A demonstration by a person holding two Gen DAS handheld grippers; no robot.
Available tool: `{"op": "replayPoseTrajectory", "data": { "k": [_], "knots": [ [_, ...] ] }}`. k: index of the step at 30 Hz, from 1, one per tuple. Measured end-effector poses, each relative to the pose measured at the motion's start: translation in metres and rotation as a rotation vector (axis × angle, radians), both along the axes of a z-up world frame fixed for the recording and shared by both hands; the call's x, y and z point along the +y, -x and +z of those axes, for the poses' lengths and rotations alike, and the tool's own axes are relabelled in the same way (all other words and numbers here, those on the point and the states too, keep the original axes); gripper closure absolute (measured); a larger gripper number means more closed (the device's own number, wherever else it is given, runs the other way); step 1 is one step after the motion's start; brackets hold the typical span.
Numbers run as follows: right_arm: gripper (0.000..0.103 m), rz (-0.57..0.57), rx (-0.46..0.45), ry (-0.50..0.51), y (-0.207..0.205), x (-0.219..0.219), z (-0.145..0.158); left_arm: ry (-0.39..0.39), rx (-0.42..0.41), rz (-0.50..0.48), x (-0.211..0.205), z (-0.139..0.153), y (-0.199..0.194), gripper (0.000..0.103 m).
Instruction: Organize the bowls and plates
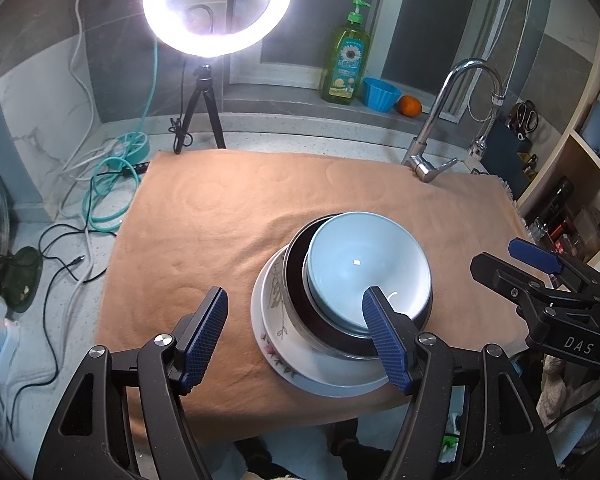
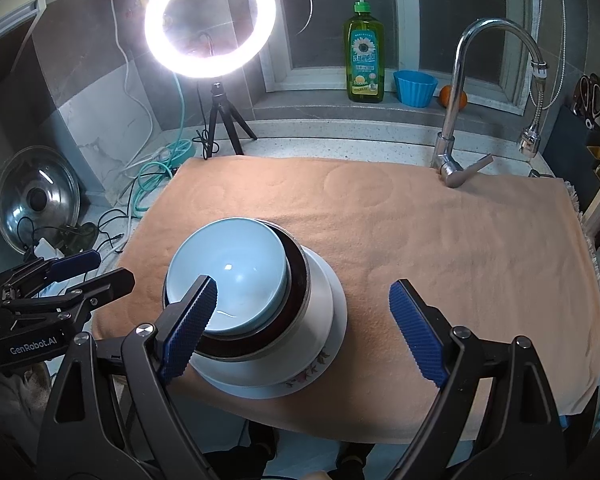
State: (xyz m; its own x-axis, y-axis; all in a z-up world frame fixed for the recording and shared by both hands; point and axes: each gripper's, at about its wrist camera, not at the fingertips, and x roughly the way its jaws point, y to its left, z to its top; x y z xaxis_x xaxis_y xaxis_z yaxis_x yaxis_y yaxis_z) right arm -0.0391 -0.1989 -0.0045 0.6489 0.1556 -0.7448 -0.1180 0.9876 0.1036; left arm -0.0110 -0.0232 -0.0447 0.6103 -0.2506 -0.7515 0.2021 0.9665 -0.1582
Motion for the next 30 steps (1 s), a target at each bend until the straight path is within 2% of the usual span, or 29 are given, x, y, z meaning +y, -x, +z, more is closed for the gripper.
{"op": "replayPoseTrajectory", "data": {
  "k": [30],
  "knots": [
    [0.013, 0.003, -0.002, -0.002, -0.0048, -0.0048, -0.0020, -0.008, 0.005, -0.003, -0.0037, 0.0022, -0.0016, 0.033]
  ]
}}
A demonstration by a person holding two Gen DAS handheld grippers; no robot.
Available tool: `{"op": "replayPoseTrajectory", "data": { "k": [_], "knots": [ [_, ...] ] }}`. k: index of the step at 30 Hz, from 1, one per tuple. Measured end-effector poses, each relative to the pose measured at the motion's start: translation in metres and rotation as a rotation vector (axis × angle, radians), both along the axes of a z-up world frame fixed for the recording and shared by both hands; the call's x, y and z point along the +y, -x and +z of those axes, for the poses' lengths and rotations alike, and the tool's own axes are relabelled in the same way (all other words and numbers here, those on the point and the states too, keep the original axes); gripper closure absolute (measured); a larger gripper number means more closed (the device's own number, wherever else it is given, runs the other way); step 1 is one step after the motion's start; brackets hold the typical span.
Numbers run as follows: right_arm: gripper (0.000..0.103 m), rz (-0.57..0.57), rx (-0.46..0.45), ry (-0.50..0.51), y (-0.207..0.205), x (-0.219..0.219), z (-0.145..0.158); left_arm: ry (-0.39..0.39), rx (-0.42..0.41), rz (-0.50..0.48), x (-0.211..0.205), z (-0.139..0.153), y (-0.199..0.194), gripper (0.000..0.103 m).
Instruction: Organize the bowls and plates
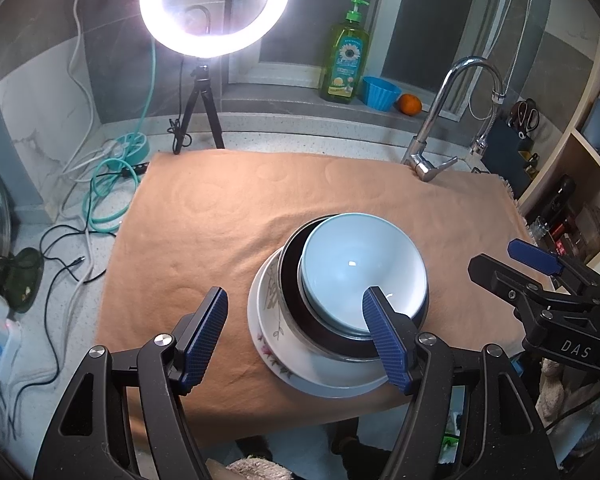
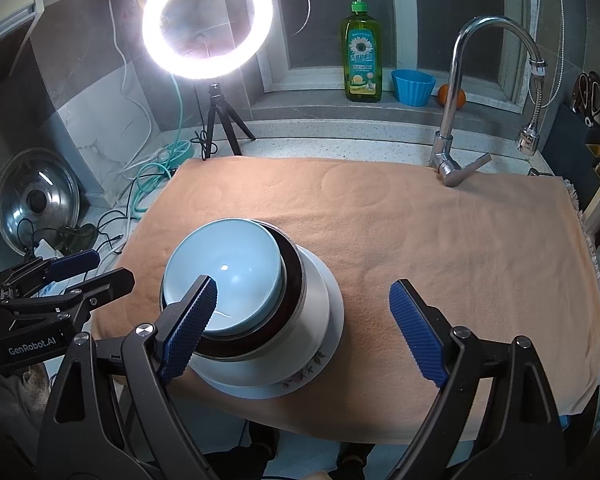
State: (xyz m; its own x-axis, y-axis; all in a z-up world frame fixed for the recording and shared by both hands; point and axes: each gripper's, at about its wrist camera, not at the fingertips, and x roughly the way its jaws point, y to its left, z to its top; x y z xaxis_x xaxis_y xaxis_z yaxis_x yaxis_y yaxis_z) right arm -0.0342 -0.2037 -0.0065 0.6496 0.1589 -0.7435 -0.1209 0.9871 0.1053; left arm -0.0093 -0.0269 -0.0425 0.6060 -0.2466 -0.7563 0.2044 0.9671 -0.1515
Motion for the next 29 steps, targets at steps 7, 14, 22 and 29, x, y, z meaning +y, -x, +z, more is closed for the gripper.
{"op": "replayPoseTrajectory", "data": {
  "k": [7, 14, 22, 29],
  "knots": [
    [0.013, 0.000, 0.000, 0.002, -0.0004, 0.0006, 0.0002, 0.002, 0.005, 0.003, 0.0009, -0.0007, 0.0005, 0.033],
    [0.013, -0.002, 0.002, 0.001, -0.0006, 0.0009, 0.0003, 0.003, 0.005, -0.001, 0.0006, -0.0007, 0.0006, 0.033],
    [0.013, 0.009, 0.010, 0.004, -0.0012, 0.0014, -0.0034, 0.005, -0.002, 0.006, 0.0000, -0.0003, -0.0008, 0.033],
    [0.013, 0.010, 0.011, 0.003, -0.0036, 0.0011, -0.0048, -0.022, -0.024, 0.011, 0.0008, 0.0017, -0.0021, 0.033]
  ]
}}
